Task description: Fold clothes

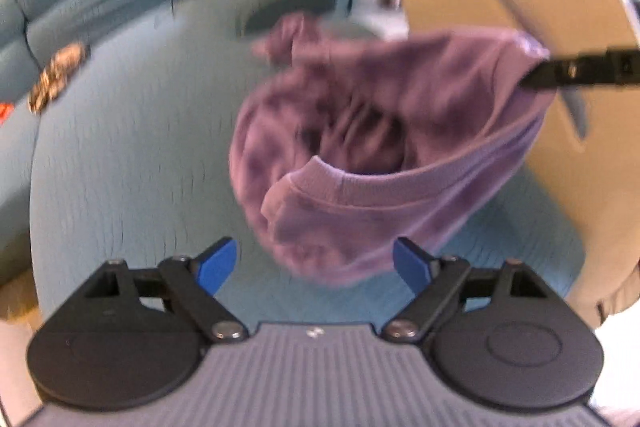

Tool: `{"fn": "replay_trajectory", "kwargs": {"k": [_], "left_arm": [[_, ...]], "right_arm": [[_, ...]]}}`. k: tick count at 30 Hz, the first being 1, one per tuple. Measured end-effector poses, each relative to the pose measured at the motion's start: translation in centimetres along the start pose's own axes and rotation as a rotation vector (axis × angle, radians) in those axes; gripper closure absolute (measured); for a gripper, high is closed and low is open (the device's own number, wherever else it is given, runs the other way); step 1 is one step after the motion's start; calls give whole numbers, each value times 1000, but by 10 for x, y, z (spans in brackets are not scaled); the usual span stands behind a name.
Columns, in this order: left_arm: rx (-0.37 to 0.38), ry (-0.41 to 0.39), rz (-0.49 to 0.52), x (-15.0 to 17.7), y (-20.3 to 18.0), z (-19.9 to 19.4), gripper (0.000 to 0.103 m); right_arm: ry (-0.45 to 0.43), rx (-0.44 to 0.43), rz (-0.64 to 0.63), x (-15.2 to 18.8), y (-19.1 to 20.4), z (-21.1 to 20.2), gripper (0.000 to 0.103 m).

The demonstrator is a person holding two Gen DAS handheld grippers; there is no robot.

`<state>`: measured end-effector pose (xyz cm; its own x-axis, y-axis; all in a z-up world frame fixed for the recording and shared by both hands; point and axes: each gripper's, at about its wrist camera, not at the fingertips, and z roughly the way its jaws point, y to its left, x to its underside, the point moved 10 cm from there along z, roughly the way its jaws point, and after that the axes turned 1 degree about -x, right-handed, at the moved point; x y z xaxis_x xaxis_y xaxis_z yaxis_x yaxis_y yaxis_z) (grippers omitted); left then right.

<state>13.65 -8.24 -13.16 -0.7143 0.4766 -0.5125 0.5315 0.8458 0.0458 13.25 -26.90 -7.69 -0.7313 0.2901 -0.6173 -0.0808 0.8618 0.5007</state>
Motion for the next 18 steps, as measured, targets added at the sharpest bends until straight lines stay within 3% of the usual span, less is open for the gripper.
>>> {"fn": "replay_trajectory", "kwargs": {"k": [4,6,8,11,13,15,18], "left_arm": [[45,-40,-11,-19,-12,-12,14],[62,-32,31,-21,-18,-10,15],[81,-36,127,-22,-26,-10,15],[127,-52,360,-26,-46,-11,15],[167,-50,446,-30,-57,-11,15],[240,-45,401,-38,-65,-11,15],[488,13,104,-44,-69,-21,15]], "right_arm": [[-62,-19,2,-18,-1,-33,89],[-86,-30,-7,-24,2,-49,89],[-109,-34,-21,-31,4,-65,89],[-131,-45,-24,-38,4,-90,89],[-138,-58,-28,-39,7,-99,89],[-143,-85,-31,-40,14,-115,89],[-137,-138,-8,-37,22,-125,89]]}}
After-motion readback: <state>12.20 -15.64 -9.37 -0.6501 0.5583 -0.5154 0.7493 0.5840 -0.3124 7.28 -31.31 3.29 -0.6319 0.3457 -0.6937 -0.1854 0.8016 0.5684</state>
